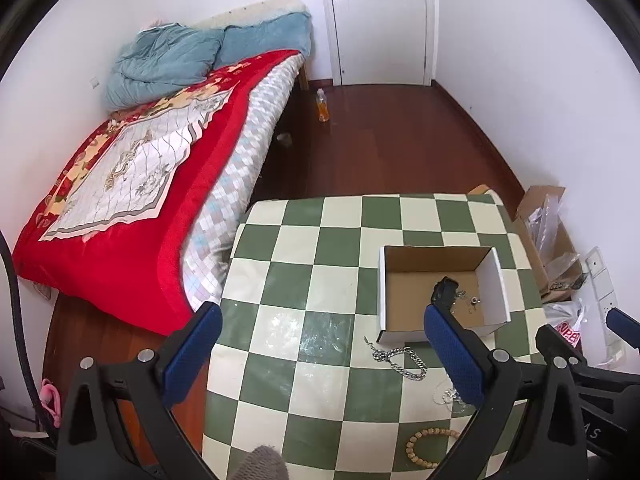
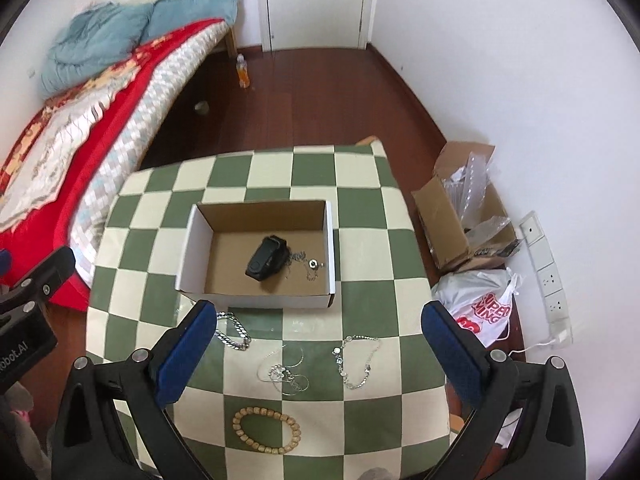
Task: Organize jewelry
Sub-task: 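Grasp a silver charm chain with the right gripper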
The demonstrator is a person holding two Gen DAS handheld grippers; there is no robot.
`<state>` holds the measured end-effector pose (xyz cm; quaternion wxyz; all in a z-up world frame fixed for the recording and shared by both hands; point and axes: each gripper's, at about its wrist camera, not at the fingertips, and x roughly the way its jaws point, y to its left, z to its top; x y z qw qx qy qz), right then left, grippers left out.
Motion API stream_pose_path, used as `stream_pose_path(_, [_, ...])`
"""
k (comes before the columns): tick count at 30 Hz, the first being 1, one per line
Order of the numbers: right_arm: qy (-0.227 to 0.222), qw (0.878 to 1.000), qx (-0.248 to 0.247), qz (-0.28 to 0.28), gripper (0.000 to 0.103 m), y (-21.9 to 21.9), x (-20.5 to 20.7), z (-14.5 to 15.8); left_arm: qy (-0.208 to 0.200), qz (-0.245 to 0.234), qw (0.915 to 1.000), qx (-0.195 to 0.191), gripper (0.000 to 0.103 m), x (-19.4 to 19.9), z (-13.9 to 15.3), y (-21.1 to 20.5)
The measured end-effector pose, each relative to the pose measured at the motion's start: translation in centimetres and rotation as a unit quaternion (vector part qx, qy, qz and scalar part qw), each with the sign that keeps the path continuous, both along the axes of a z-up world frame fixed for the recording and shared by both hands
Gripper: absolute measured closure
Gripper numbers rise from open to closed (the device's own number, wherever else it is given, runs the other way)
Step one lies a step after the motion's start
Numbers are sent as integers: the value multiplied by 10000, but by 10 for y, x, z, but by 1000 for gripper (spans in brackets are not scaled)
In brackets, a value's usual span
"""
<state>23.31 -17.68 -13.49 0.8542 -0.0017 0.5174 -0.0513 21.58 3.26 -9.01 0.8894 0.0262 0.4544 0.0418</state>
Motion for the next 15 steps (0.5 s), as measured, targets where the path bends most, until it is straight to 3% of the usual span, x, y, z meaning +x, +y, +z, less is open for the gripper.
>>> stream_pose_path(4, [-265, 9996, 116, -58, 0, -1, -16, 21, -75, -29, 10000, -11, 0, -13, 8, 2])
stream_pose_path(8, [-321, 9988, 327, -175, 0, -11, -29, 28, 126, -53, 9999, 52, 0, -22, -3, 3])
stream_pose_path(11, [-200, 9982, 477, -309, 0, -24, -39, 18, 490, -50, 9987, 115, 0, -26, -31, 2])
stream_pose_path(15, [149, 9968, 508, -598, 0, -47, -48, -17, 1057, -82, 9941, 240, 0, -28, -80, -7])
